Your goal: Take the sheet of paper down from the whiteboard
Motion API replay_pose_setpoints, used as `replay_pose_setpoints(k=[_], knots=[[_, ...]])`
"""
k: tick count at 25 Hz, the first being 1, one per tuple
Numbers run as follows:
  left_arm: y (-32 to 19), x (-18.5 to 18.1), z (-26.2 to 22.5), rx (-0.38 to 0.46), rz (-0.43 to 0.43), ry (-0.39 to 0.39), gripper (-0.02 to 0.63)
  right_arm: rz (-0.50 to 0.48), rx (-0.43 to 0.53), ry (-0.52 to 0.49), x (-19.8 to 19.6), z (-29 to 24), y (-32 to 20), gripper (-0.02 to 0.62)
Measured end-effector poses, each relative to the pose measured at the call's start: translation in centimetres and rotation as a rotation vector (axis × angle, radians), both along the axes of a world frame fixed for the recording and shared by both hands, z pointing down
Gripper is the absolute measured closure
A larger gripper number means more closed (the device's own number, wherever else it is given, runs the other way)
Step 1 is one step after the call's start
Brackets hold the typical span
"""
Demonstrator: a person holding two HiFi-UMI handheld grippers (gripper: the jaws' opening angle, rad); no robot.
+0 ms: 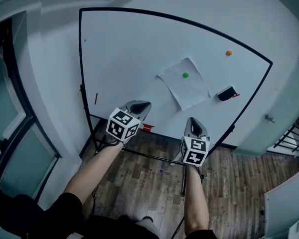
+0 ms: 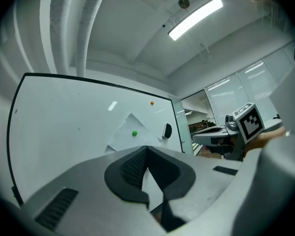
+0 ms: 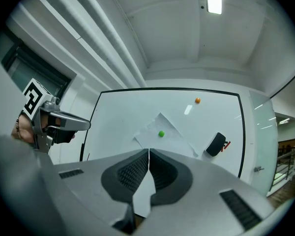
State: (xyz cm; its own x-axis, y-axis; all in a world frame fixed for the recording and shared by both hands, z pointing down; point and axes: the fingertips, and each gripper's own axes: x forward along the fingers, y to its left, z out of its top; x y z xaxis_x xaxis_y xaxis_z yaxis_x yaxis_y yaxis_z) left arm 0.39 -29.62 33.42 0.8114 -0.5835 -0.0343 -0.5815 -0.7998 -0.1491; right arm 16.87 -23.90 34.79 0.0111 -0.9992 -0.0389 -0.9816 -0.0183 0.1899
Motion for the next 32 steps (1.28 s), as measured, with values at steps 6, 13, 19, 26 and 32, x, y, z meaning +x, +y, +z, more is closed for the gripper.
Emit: replay_pose_setpoints(k=[6,13,19,26,32], knots=[[-2.1,0.2,0.5,-0.002,0.008,0.004,0.586,0.004,0.002,-0.011,0.2,0.5,-2.3,0.571],[-6.3,0.4,0.6,0.013,0.0,-0.002,0.586,-0.008,0.015,-0.018,0.0,0.6,-6.5,0.571],[-10.8,1.7,-0.2,0.03,0.011,-0.004,0.585,0.001,0.031,-0.024,1.4,-0.1,-11.2,0.571],[-16.1,2.7,-0.7,0.033,0.009,-0.01,0.585,0.0,0.029,-0.025,2.3,-0.5,-16.6,0.571],[-19.0,4.0,-1.0,0.034,0.013,-0.016,0.586,0.002,0.027,-0.032,3.0,-0.6,-19.2,0.571]])
